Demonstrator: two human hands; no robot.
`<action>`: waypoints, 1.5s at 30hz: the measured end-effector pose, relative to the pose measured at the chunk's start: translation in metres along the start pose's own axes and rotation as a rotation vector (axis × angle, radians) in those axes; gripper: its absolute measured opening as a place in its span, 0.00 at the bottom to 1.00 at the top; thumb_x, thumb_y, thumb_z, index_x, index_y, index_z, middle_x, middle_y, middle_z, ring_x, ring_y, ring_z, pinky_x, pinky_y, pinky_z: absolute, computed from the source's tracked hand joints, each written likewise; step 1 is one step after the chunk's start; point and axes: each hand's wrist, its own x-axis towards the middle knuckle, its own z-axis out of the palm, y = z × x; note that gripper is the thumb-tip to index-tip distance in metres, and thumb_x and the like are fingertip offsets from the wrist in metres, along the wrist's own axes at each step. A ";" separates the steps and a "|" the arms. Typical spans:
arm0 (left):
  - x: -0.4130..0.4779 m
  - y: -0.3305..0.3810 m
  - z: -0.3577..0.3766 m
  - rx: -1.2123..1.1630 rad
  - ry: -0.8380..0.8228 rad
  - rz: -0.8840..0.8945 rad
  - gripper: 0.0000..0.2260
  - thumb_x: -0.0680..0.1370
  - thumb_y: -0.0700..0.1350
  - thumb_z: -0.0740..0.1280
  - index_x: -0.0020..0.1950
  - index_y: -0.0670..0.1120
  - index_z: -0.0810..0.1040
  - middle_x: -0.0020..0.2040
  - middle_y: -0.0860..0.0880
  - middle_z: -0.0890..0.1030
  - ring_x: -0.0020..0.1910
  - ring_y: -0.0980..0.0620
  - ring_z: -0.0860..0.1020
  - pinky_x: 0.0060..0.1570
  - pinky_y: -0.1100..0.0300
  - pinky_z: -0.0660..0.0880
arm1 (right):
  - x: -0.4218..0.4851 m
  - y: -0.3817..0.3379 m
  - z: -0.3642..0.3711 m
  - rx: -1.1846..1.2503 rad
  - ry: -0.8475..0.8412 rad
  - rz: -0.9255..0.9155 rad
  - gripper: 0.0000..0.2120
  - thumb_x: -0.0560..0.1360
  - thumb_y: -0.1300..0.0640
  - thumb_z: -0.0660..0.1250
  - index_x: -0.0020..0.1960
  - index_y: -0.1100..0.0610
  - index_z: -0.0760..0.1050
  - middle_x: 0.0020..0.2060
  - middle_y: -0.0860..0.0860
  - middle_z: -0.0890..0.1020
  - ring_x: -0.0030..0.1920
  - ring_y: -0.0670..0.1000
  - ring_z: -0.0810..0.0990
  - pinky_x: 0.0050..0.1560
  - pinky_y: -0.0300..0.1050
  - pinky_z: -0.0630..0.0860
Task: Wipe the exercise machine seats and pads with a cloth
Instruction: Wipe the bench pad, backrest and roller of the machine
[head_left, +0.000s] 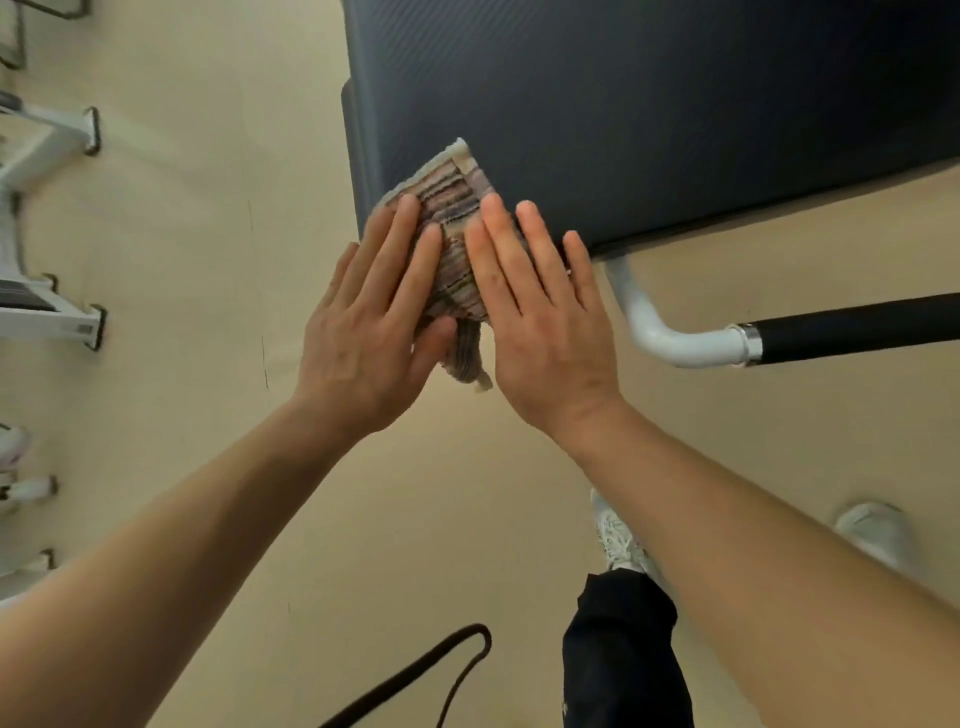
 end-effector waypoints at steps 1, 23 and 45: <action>0.006 0.000 -0.001 -0.013 -0.013 0.055 0.28 0.84 0.51 0.59 0.79 0.36 0.60 0.79 0.36 0.58 0.80 0.39 0.56 0.75 0.40 0.61 | -0.012 -0.006 0.002 0.040 -0.003 0.099 0.25 0.85 0.53 0.50 0.81 0.58 0.53 0.80 0.56 0.58 0.81 0.58 0.55 0.79 0.59 0.54; 0.102 -0.015 -0.010 0.047 -0.296 0.520 0.26 0.85 0.57 0.42 0.83 0.52 0.49 0.83 0.51 0.49 0.81 0.51 0.46 0.79 0.52 0.43 | 0.031 -0.129 0.054 1.068 0.515 0.941 0.33 0.85 0.45 0.47 0.82 0.54 0.35 0.81 0.49 0.37 0.81 0.43 0.40 0.76 0.36 0.48; 0.125 -0.029 -0.002 0.037 -0.306 0.829 0.25 0.86 0.54 0.45 0.83 0.50 0.47 0.83 0.50 0.47 0.81 0.50 0.46 0.78 0.48 0.43 | 0.101 -0.129 0.093 0.997 1.280 1.035 0.41 0.78 0.33 0.43 0.82 0.56 0.40 0.82 0.55 0.48 0.82 0.52 0.48 0.79 0.57 0.56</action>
